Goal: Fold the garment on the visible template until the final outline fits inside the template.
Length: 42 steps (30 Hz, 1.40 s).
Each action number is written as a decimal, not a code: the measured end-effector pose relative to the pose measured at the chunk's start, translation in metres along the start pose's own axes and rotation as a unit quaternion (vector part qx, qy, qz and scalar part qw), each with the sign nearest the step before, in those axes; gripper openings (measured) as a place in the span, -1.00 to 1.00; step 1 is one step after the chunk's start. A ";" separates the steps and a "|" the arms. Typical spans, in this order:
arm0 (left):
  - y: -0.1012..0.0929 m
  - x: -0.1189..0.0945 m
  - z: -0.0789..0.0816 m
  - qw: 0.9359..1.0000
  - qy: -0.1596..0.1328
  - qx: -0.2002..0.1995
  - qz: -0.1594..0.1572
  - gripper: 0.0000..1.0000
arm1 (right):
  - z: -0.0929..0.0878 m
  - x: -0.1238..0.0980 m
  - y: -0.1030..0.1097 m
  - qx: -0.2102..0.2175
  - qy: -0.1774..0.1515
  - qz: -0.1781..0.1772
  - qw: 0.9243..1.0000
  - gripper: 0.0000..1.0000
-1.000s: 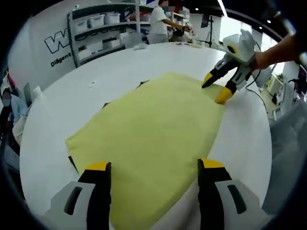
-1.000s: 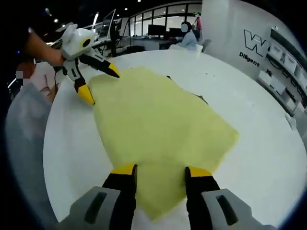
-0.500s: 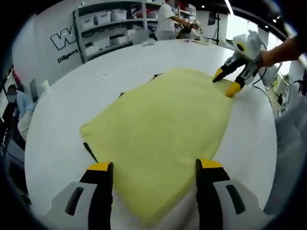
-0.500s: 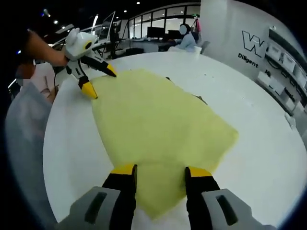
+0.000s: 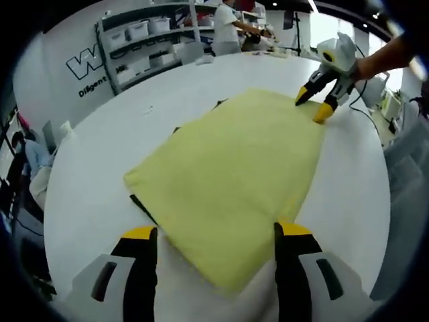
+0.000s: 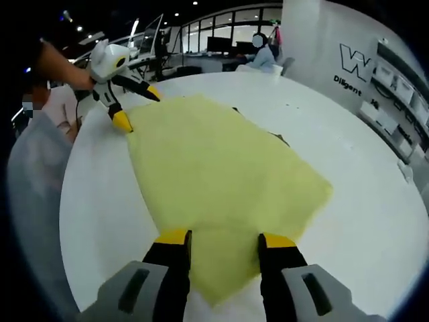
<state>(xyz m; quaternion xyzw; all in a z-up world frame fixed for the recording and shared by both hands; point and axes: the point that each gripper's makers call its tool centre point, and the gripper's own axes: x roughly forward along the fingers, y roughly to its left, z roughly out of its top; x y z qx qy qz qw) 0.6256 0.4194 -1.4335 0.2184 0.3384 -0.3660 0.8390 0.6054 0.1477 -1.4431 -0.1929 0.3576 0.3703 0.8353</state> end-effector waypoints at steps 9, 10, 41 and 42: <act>0.013 -0.007 -0.016 1.000 0.012 -0.019 0.011 0.40 | 0.000 0.000 0.000 0.002 0.001 0.000 1.000 -0.28; 0.014 -0.007 -0.016 1.000 0.013 -0.020 0.012 0.41 | 0.000 0.000 0.000 0.001 0.001 -0.001 1.000 -0.28; 0.029 -0.031 -0.028 0.999 0.015 -0.021 0.033 0.41 | 0.000 0.000 0.000 0.001 0.005 -0.003 1.000 -0.28; 0.028 -0.031 -0.025 0.999 0.006 -0.016 0.031 0.39 | 0.000 0.000 0.000 0.001 0.005 -0.003 1.000 -0.28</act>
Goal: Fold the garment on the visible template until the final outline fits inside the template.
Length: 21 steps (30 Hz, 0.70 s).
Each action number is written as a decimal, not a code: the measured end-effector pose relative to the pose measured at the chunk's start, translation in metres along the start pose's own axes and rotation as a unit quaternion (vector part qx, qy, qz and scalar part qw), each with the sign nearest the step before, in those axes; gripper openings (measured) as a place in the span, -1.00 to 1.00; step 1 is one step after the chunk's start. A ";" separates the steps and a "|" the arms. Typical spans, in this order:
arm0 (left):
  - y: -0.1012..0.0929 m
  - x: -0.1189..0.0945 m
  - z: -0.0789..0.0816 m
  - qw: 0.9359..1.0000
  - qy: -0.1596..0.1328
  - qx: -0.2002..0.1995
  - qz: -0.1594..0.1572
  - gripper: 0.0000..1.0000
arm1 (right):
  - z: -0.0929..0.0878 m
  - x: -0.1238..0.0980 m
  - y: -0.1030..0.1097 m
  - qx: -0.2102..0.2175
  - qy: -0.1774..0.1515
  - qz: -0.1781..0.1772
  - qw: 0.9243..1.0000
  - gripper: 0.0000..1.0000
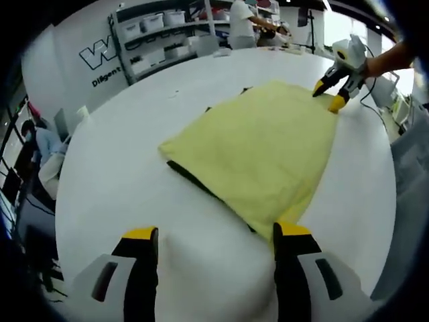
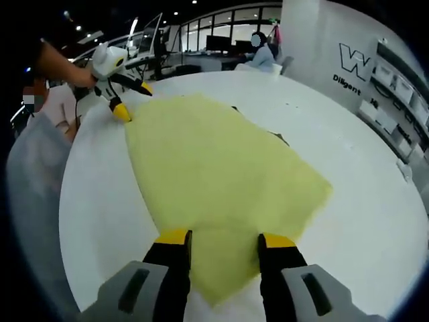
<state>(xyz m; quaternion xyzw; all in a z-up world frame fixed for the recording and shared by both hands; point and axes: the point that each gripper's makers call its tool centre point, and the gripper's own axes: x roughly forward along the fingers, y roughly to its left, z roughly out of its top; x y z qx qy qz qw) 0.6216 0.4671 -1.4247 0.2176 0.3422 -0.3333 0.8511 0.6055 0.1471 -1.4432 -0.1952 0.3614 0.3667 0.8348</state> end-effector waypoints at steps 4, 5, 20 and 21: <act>0.000 0.000 0.012 1.000 -0.017 0.008 0.002 0.37 | 0.000 0.000 -0.001 -0.002 0.002 0.000 1.000 -0.28; 0.000 0.000 0.014 1.000 -0.020 0.009 0.004 0.36 | 0.000 0.000 0.000 -0.002 0.002 0.000 1.000 -0.28; 0.032 0.010 0.017 0.998 -0.018 -0.024 0.049 0.35 | -0.001 -0.004 -0.005 -0.009 0.004 -0.018 1.000 -0.23; 0.034 0.011 0.016 0.998 -0.015 -0.026 0.053 0.35 | -0.001 -0.004 -0.004 -0.008 0.004 -0.019 1.000 -0.23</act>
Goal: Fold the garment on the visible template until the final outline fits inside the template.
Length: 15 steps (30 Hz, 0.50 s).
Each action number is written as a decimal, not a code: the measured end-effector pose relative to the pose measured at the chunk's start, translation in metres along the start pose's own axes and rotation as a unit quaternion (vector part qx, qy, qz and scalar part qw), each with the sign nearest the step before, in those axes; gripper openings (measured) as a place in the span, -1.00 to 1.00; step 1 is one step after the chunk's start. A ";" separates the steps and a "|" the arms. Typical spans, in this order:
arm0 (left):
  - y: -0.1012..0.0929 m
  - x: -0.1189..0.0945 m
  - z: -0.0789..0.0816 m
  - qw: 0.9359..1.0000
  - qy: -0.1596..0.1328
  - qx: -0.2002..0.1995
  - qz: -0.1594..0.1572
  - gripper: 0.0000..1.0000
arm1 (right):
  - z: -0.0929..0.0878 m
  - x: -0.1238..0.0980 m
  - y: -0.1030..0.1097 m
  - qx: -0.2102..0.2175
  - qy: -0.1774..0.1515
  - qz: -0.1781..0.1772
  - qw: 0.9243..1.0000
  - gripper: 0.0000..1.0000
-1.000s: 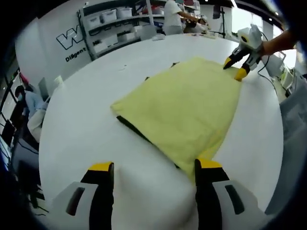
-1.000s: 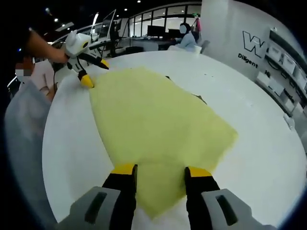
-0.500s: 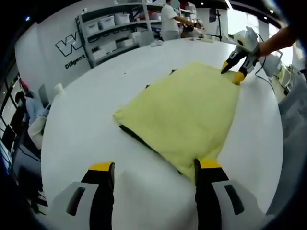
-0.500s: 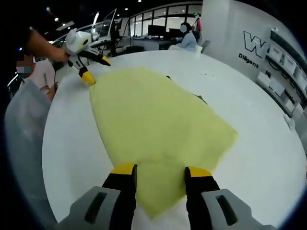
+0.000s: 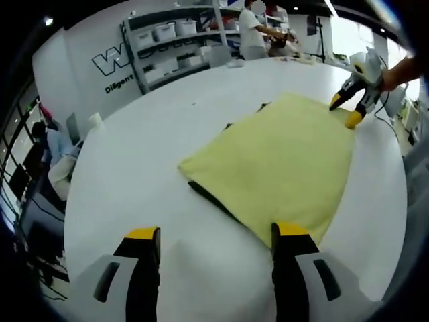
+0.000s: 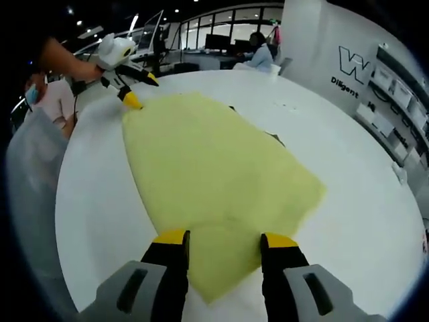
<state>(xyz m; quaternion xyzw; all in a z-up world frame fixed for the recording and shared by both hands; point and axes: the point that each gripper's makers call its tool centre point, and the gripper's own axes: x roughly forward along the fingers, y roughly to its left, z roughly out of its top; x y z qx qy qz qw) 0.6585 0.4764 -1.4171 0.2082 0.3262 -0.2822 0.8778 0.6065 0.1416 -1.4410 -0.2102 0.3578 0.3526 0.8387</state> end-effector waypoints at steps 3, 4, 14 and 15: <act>0.002 -0.001 -0.004 1.000 0.007 0.007 0.007 0.29 | -0.001 -0.001 -0.001 -0.002 0.000 -0.007 1.000 -0.23; 0.002 -0.001 -0.006 1.000 0.010 0.012 0.006 0.28 | -0.001 -0.002 -0.002 -0.002 0.000 -0.009 1.000 -0.22; 0.001 -0.006 -0.010 0.999 0.020 0.033 0.006 0.19 | -0.013 -0.011 -0.010 0.007 0.008 -0.017 1.000 -0.23; 0.001 -0.007 -0.008 0.999 0.017 0.033 0.006 0.20 | -0.014 -0.012 -0.009 0.006 0.009 -0.017 1.000 -0.23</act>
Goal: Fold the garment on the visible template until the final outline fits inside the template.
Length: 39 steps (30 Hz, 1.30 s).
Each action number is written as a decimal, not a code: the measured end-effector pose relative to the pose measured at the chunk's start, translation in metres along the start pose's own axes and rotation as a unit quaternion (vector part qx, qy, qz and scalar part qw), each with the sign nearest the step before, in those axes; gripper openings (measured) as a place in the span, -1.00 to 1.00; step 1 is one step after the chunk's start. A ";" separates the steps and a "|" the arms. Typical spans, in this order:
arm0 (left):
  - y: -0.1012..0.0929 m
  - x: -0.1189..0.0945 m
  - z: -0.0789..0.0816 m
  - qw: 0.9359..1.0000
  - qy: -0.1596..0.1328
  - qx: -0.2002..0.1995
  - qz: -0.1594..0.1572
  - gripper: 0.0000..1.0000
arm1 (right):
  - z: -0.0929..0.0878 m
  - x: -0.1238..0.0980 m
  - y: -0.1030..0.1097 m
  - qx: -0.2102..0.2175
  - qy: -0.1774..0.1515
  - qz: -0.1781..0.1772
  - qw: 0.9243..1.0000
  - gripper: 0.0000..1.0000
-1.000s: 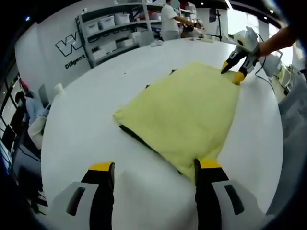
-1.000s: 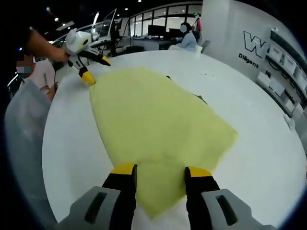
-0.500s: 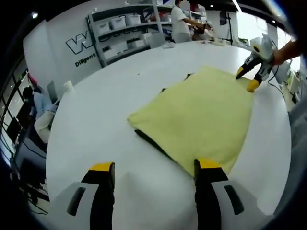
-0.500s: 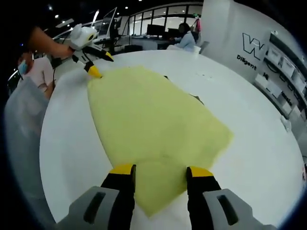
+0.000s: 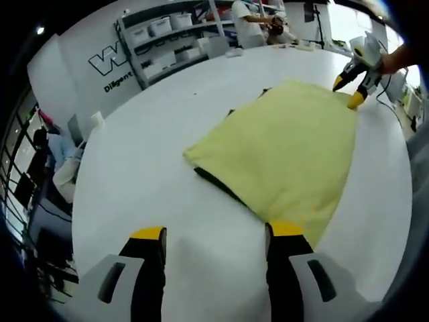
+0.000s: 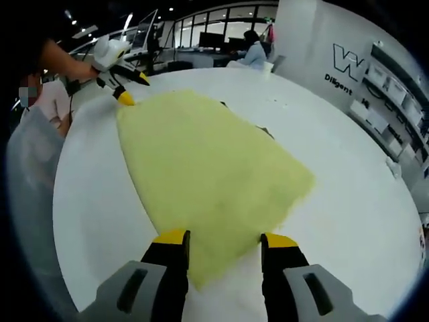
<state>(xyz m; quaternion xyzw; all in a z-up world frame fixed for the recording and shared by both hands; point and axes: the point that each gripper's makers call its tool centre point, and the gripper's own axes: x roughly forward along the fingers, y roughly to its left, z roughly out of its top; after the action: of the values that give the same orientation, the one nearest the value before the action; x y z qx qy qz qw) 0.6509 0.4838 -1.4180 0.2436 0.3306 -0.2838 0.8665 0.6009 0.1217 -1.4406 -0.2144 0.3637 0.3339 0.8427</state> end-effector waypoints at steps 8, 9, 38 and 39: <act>-0.012 -0.006 0.019 0.999 -0.033 0.010 -0.009 0.22 | -0.014 -0.009 -0.007 0.018 0.010 -0.013 1.000 -0.22; -0.015 -0.005 0.019 0.999 -0.032 0.011 -0.012 0.23 | -0.015 -0.009 -0.010 0.022 0.009 -0.017 1.000 -0.22; -0.006 0.011 0.011 1.000 -0.002 0.008 -0.006 0.24 | -0.012 -0.020 -0.044 0.158 -0.029 -0.074 0.984 -0.31; -0.005 0.012 0.012 1.000 -0.003 0.008 -0.004 0.24 | -0.010 -0.019 -0.045 0.159 -0.028 -0.075 0.984 -0.31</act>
<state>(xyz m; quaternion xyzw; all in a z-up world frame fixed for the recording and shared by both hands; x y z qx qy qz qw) 0.6603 0.4691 -1.4193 0.2479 0.3266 -0.2905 0.8646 0.6190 0.0770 -1.4277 -0.0950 0.3715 0.2140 0.8984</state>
